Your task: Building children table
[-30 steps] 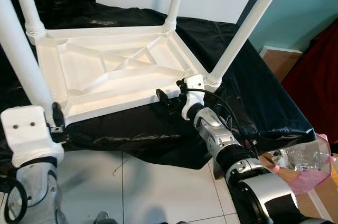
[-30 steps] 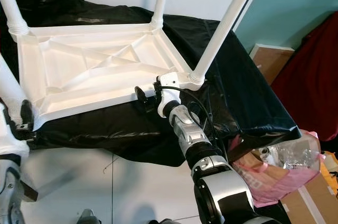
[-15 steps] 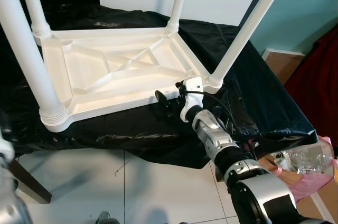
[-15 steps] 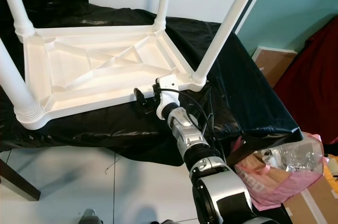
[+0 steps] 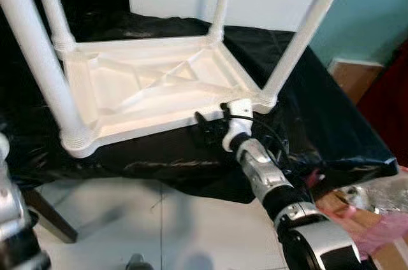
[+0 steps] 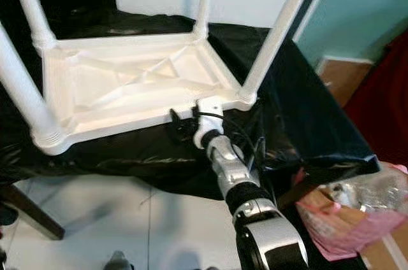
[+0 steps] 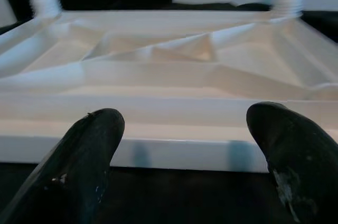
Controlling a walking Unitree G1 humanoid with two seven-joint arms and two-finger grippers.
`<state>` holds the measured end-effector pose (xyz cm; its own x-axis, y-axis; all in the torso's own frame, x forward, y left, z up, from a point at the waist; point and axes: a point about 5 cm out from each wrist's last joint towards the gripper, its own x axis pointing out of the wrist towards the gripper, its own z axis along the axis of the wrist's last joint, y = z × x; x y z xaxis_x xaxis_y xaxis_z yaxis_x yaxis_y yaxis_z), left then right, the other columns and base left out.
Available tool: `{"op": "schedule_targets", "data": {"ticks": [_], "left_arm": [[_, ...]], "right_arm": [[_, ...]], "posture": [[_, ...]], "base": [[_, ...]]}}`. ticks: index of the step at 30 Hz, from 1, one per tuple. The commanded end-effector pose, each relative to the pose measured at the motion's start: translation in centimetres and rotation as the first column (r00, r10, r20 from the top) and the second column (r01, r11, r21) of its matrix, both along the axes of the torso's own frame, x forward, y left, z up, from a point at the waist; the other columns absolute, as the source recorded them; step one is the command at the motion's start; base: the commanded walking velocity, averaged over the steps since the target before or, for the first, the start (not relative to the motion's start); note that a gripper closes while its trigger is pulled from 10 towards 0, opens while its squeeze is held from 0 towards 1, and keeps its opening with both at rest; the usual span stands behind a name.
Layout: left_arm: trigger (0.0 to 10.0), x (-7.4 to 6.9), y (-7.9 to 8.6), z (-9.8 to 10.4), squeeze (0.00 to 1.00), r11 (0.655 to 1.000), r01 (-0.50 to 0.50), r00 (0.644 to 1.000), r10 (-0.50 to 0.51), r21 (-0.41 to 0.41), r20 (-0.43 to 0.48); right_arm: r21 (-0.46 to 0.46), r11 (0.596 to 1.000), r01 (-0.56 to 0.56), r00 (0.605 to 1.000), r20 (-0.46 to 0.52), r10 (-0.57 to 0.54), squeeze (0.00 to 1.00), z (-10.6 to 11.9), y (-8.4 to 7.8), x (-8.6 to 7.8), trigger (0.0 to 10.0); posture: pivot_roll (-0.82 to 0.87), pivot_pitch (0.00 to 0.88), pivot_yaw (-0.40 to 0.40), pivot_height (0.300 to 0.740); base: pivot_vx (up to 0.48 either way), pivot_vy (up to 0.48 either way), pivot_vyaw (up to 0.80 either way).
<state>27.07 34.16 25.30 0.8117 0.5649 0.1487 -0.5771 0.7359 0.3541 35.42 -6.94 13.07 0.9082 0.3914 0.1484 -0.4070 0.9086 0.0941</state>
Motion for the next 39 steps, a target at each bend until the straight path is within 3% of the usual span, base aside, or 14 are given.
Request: {"op": "schedule_targets", "data": {"ticks": [1,11,19,21,22,24,27,28,29,30,31,36,38,39], "left_arm": [[10.0,0.5,0.4,-0.4,0.0,0.99,-0.139,0.988,0.138,0.009,0.062],[10.0,4.5,0.4,-0.2,0.0,0.999,-0.043,0.997,0.042,0.015,0.061],[10.0,7.7,-2.0,-0.3,0.0,0.967,0.249,0.961,-0.24,-0.048,0.14],[10.0,8.4,-3.4,-0.7,0.0,0.915,0.4,0.909,-0.39,-0.048,0.145],[10.0,8.4,-3.4,-0.7,0.0,0.915,0.4,0.909,-0.39,-0.048,0.145],[10.0,8.7,-4.8,-1.4,0.0,0.853,0.521,0.849,-0.517,-0.012,0.105],[10.0,8.6,-7.3,-2.8,0.0,0.732,0.681,0.73,-0.68,0.006,0.067],[10.0,8.2,-8.8,-3.5,0.0,0.643,0.766,0.642,-0.763,-0.013,0.077],[10.0,8.2,-8.8,-3.5,0.0,0.643,0.766,0.642,-0.763,-0.013,0.077],[10.0,7.8,-9.8,-3.9,0.0,0.578,0.815,0.58,-0.81,-0.041,0.091],[10.0,7.8,-9.8,-3.9,0.0,0.578,0.815,0.58,-0.81,-0.041,0.091],[10.0,6.3,-12.4,-6.6,0.0,0.405,0.901,0.422,-0.902,-0.155,0.095],[10.0,6.3,-12.4,-6.6,0.0,0.405,0.901,0.422,-0.902,-0.155,0.095],[10.0,5.9,-12.8,-6.9,0.0,0.378,0.911,0.396,-0.913,-0.166,0.097]], "right_arm": [[-0.005,0.998,0.055,0.998,0.0,-0.055,0.0,-0.3,-1.5,0.0,10.0],[-0.014,0.989,0.149,0.989,0.002,-0.149,0.0,-1.0,-3.3,-1.2,10.0],[-0.04,0.979,0.199,0.979,-0.026,-0.2,0.0,-1.8,-4.5,-2.0,10.0],[-0.057,0.974,0.217,0.975,-0.042,-0.22,0.0,-2.0,-4.9,-2.0,10.0],[-0.057,0.974,0.217,0.975,-0.042,-0.22,0.0,-2.0,-4.9,-2.0,10.0],[-0.059,0.972,0.228,0.971,-0.052,-0.231,0.0,-2.0,-5.1,-2.0,10.0],[-0.072,0.97,0.232,0.969,-0.072,-0.238,0.0,-1.9,-5.1,-1.8,10.0],[-0.08,0.969,0.234,0.967,-0.084,-0.241,0.0,-2.0,-5.1,-1.7,10.0],[-0.08,0.969,0.234,0.967,-0.084,-0.241,0.0,-2.0,-5.1,-1.7,10.0],[-0.086,0.968,0.234,0.966,-0.088,-0.241,0.0,-2.0,-5.1,-1.6,10.0],[-0.086,0.968,0.234,0.966,-0.088,-0.241,0.0,-2.0,-5.1,-1.6,10.0],[-0.094,0.969,0.229,0.966,-0.101,-0.238,0.0,-2.0,-4.9,-1.2,10.0],[-0.094,0.969,0.229,0.966,-0.101,-0.238,0.0,-2.0,-4.9,-1.2,10.0],[-0.095,0.969,0.228,0.966,-0.103,-0.237,0.0,-2.0,-4.9,-1.1,10.0]], "posture": [[0.14,0.068,-0.113,0.74],[0.06,0.082,-0.09,0.74],[0.0,0.106,-0.071,0.74],[-0.01,0.115,-0.065,0.74],[-0.01,0.115,-0.065,0.74],[-0.01,0.122,-0.061,0.74],[-0.02,0.127,-0.058,0.74],[-0.02,0.132,-0.061,0.74],[-0.02,0.132,-0.061,0.74],[-0.02,0.132,-0.061,0.74],[-0.02,0.132,-0.061,0.74],[-0.01,0.136,-0.068,0.74],[-0.01,0.136,-0.068,0.74],[-0.01,0.136,-0.068,0.74]], "base": [[0.0,0.0,0.0],[0.0,0.0,0.0],[0.0,0.0,0.0],[0.0,0.0,0.0],[0.0,0.0,0.0],[0.0,0.0,0.0],[0.0,0.0,0.0],[0.0,0.0,0.0],[0.0,0.0,0.0],[0.0,0.0,0.0],[0.0,0.0,0.0],[0.0,0.0,0.0],[0.0,0.0,0.0],[0.0,0.0,0.0]]}}
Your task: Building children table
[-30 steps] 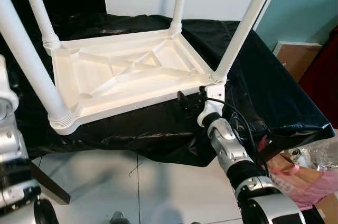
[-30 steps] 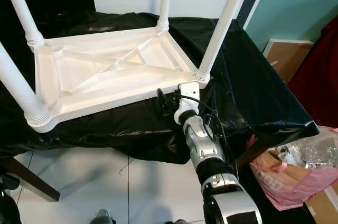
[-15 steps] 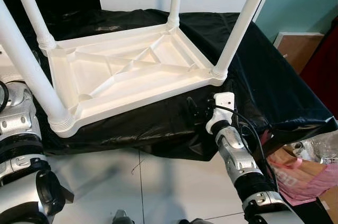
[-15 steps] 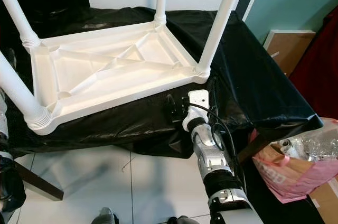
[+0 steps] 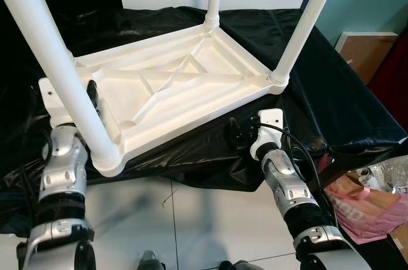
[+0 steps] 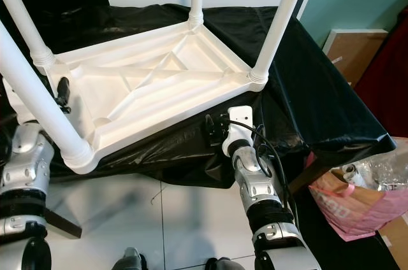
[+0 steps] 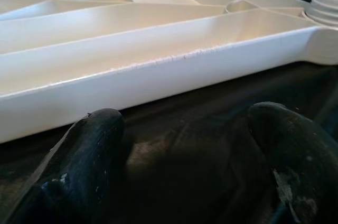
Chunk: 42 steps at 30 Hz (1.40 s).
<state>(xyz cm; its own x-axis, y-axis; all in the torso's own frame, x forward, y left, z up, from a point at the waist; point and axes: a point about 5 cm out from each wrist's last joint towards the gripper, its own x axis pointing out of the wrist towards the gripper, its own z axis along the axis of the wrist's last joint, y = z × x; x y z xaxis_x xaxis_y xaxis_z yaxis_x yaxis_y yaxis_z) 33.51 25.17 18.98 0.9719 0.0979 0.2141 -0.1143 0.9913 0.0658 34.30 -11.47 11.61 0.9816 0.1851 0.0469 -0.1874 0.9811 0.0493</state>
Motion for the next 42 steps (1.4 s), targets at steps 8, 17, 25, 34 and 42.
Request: {"op": "schedule_targets", "data": {"ticks": [8,17,25,34,42], "left_arm": [[10.0,-3.9,-9.1,-1.4,0.0,0.692,0.72,0.693,-0.72,-0.049,0.012],[10.0,-6.6,-12.8,-0.7,0.0,0.61,0.78,0.623,-0.778,-0.142,0.079],[10.0,-7.8,-14.9,-0.3,0.0,0.575,0.8,0.594,-0.801,-0.173,0.082],[10.0,-8.3,-18.0,-0.4,0.0,0.555,0.81,0.574,-0.816,-0.19,0.064],[10.0,-8.2,-19.8,-0.1,0.0,0.549,0.815,0.568,-0.82,-0.185,0.068]], "right_arm": [[-0.004,1.0,0.021,0.998,-0.065,-0.021,0.0,-0.4,-0.1,0.8,10.0],[0.007,1.0,0.003,0.997,-0.082,-0.002,0.0,0.0,0.8,1.7,10.0],[0.033,0.999,-0.034,0.996,-0.083,0.036,0.0,0.4,1.4,2.3,10.0],[0.07,0.99,-0.125,0.99,-0.062,0.13,0.0,1.8,2.8,3.3,10.0],[0.061,0.988,-0.141,0.986,-0.076,0.145,0.0,2.3,3.5,3.9,10.0]], "posture": [[0.03,0.139,-0.098,0.74],[0.04,0.135,-0.109,0.74],[0.06,0.128,-0.123,0.74],[0.09,0.119,-0.133,0.74],[0.1,0.115,-0.132,0.74]], "base": [[0.0,0.0,0.0],[0.0,0.0,0.0],[0.0,0.0,0.0],[0.0,0.0,0.0],[0.0,0.0,0.0]]}}
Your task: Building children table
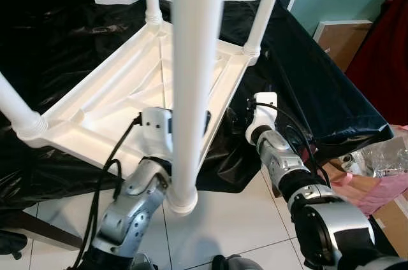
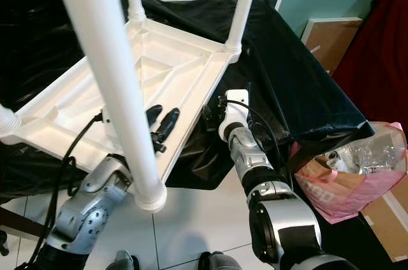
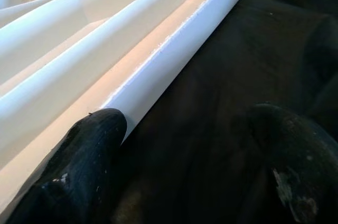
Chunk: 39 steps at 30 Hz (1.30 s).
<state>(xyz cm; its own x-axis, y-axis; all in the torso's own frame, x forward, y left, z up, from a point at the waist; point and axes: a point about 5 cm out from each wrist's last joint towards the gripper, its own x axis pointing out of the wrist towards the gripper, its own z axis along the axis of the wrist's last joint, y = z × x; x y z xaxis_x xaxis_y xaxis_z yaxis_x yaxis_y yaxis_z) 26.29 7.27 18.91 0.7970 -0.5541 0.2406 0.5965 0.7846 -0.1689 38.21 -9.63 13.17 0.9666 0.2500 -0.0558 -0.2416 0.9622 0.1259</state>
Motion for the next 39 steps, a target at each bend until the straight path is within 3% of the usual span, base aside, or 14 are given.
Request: {"op": "schedule_targets", "data": {"ticks": [1,10,12,19,24,27,30,31,33,39], "left_arm": [[10.0,-0.7,-2.0,0.0,0.0,0.982,0.187,0.981,-0.189,0.032,0.045],[10.0,0.7,-1.4,0.1,0.0,0.989,0.101,0.992,-0.109,0.104,0.068],[10.0,2.0,0.8,0.1,0.0,0.984,0.004,0.996,-0.019,0.178,0.086],[10.0,3.2,3.3,0.2,0.0,0.966,-0.09,0.993,0.069,0.242,0.093],[10.0,3.9,6.1,0.4,0.0,0.942,-0.149,0.987,0.126,0.3,0.095],[10.0,3.8,6.5,0.4,0.0,0.928,-0.149,0.987,0.118,0.341,0.11],[10.0,2.7,7.6,-0.8,0.0,0.889,-0.051,0.998,0.03,0.455,0.054],[10.0,2.7,7.6,-0.8,0.0,0.889,-0.051,0.998,0.03,0.455,0.054],[10.0,2.0,8.1,-1.7,0.0,0.849,0.012,1.0,-0.021,0.528,0.01],[10.0,1.8,8.9,-2.6,0.0,0.799,0.059,0.998,-0.045,0.598,-0.038]], "right_arm": [[-0.005,0.997,-0.074,0.997,0.034,0.074,0.0,0.7,1.7,0.1,10.0],[-0.052,0.998,-0.026,0.999,0.03,0.028,0.0,0.2,0.4,0.1,10.0],[-0.06,0.997,0.041,0.998,0.056,-0.037,0.0,-0.5,-1.6,-0.4,10.0],[-0.068,0.992,0.109,0.988,0.119,-0.101,0.0,-0.8,-3.3,-1.1,10.0],[-0.056,0.991,0.121,0.977,0.182,-0.108,0.0,-1.3,-4.6,-2.8,10.0],[-0.064,0.991,0.119,0.976,0.189,-0.106,0.0,-1.4,-4.7,-3.2,10.0],[-0.077,0.992,0.102,0.976,0.203,-0.085,0.0,-1.8,-5.5,-4.6,10.0],[-0.077,0.992,0.102,0.976,0.203,-0.085,0.0,-1.8,-5.5,-4.6,10.0],[-0.085,0.99,0.112,0.973,0.21,-0.092,0.0,-1.8,-6.4,-5.1,10.0],[-0.108,0.985,0.132,0.971,0.212,-0.107,0.0,-1.7,-7.7,-6.0,10.0]], "posture": [[0.1,0.115,-0.129,0.74],[0.1,0.114,-0.129,0.74],[0.09,0.111,-0.122,0.74],[0.08,0.112,-0.112,0.74],[0.06,0.122,-0.1,0.74],[0.06,0.122,-0.1,0.74],[0.03,0.131,-0.087,0.74],[0.03,0.131,-0.087,0.74],[0.03,0.133,-0.083,0.74],[0.02,0.138,-0.074,0.74]], "base": [[0.0,0.0,0.0],[0.0,0.0,0.0],[0.0,0.0,0.0],[0.0,0.0,0.0],[0.0,0.0,0.0],[0.0,0.0,0.0],[0.0,0.0,0.0],[0.0,0.0,0.0],[0.0,0.0,0.0],[0.0,0.0,0.0]]}}
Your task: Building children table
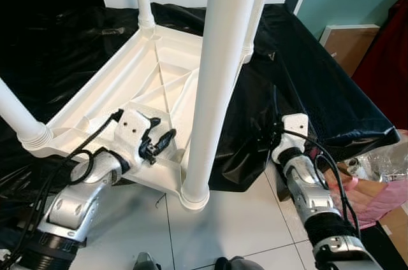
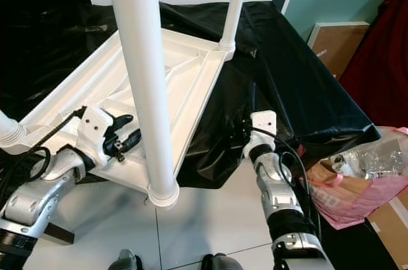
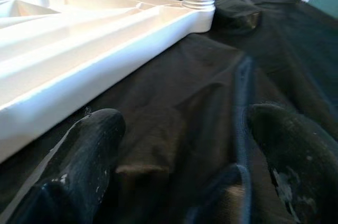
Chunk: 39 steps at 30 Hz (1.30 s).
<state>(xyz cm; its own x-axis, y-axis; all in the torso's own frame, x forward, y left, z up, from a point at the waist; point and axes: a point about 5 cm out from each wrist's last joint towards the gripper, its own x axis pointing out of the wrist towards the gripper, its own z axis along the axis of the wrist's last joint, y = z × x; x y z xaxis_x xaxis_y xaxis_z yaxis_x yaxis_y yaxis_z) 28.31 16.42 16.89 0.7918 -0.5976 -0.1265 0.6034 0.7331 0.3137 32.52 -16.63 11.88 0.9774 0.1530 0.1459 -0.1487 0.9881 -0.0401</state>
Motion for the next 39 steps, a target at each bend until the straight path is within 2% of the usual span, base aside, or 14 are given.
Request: {"op": "schedule_targets", "data": {"ticks": [1,6,8,11,13,14,21,22,23,24,27,30,32,39], "left_arm": [[10.0,-0.2,-0.2,-0.6,0.0,0.999,0.038,0.999,-0.037,0.026,-0.035],[10.0,0.2,1.7,-0.8,0.0,0.991,0.016,0.999,-0.009,0.131,-0.052],[10.0,0.2,1.7,-0.8,0.0,0.991,0.016,0.999,-0.009,0.131,-0.052],[10.0,-0.1,3.2,-0.7,0.0,0.989,-0.009,0.997,0.019,0.145,-0.069],[10.0,-0.1,3.9,-0.4,0.0,0.992,-0.041,0.996,0.051,0.122,-0.077],[10.0,-0.4,4.1,-0.3,1.0,0.993,-0.041,0.995,0.05,0.108,-0.083],[10.0,-1.4,4.1,-0.1,1.0,0.997,0.01,0.993,-0.002,0.073,-0.114],[10.0,-1.8,3.9,-0.3,0.22,0.995,0.032,0.992,-0.02,0.092,-0.124],[10.0,-1.9,3.8,-0.4,0.22,0.995,0.038,0.991,-0.026,0.093,-0.132],[10.0,-2.1,3.7,-0.4,0.0,0.994,0.053,0.99,-0.039,0.096,-0.139],[10.0,-2.3,3.7,-0.5,0.0,0.991,0.067,0.988,-0.05,0.113,-0.146],[10.0,-2.4,4.4,-1.3,0.0,0.977,0.058,0.983,-0.02,0.205,-0.184],[10.0,-2.5,4.5,-1.6,0.0,0.972,0.061,0.98,-0.015,0.229,-0.198],[10.0,-2.8,4.8,-1.2,0.0,0.975,0.09,0.977,-0.047,0.204,-0.206]], "right_arm": [[0.004,1.0,0.017,1.0,-0.023,-0.017,0.0,-0.4,-0.7,-0.3,10.0],[-0.002,1.0,0.02,1.0,-0.023,-0.02,0.0,0.0,-1.0,-0.8,10.0],[-0.002,1.0,0.02,1.0,-0.023,-0.02,0.0,0.0,-1.0,-0.8,10.0],[-0.002,1.0,0.018,0.999,-0.028,-0.018,0.0,0.1,-1.0,-1.0,10.0],[-0.004,1.0,0.018,0.999,-0.031,-0.018,0.0,0.1,-1.0,-1.2,10.0],[-0.004,1.0,0.018,0.999,-0.035,-0.018,0.0,0.0,-1.0,-1.3,10.0],[-0.007,1.0,0.014,0.999,-0.045,-0.015,0.0,0.0,-1.1,-1.5,10.0],[-0.008,1.0,0.012,0.999,-0.048,-0.013,0.0,0.0,-1.1,-1.5,10.0],[-0.009,1.0,0.012,0.999,-0.049,-0.012,0.0,0.0,-1.1,-1.5,10.0],[-0.011,1.0,0.011,0.999,-0.05,-0.012,0.0,0.0,-1.1,-1.5,10.0],[-0.013,1.0,0.009,0.999,-0.052,-0.01,0.0,0.1,-1.1,-1.5,10.0],[-0.019,1.0,0.004,0.998,-0.055,-0.005,0.0,0.1,-1.1,-1.4,10.0],[-0.02,1.0,0.004,0.998,-0.056,-0.005,0.0,0.1,-1.1,-1.5,10.0],[-0.014,1.0,0.012,0.999,-0.047,-0.013,0.0,0.4,-0.8,-1.3,10.0]], "posture": [[0.02,0.138,-0.074,0.74],[0.01,0.142,-0.07,0.74],[0.01,0.142,-0.07,0.74],[0.01,0.145,-0.067,0.74],[0.01,0.144,-0.068,0.74],[0.01,0.145,-0.067,0.74],[0.02,0.142,-0.073,0.74],[0.02,0.143,-0.073,0.74],[0.02,0.143,-0.073,0.74],[0.02,0.14,-0.075,0.74],[0.02,0.139,-0.076,0.74],[0.02,0.134,-0.077,0.74],[0.02,0.134,-0.077,0.74],[0.02,0.132,-0.077,0.74]], "base": [[0.0,0.0,0.0],[0.0,0.0,0.0],[0.0,0.0,0.0],[0.0,0.0,0.0],[0.0,0.0,0.0],[0.0,0.0,0.0],[0.0,0.0,0.0],[0.0,0.0,0.0],[0.0,0.0,0.0],[0.0,0.0,0.0],[0.0,0.0,0.0],[0.0,0.0,0.0],[0.0,0.0,0.0],[0.0,0.0,0.0]]}}
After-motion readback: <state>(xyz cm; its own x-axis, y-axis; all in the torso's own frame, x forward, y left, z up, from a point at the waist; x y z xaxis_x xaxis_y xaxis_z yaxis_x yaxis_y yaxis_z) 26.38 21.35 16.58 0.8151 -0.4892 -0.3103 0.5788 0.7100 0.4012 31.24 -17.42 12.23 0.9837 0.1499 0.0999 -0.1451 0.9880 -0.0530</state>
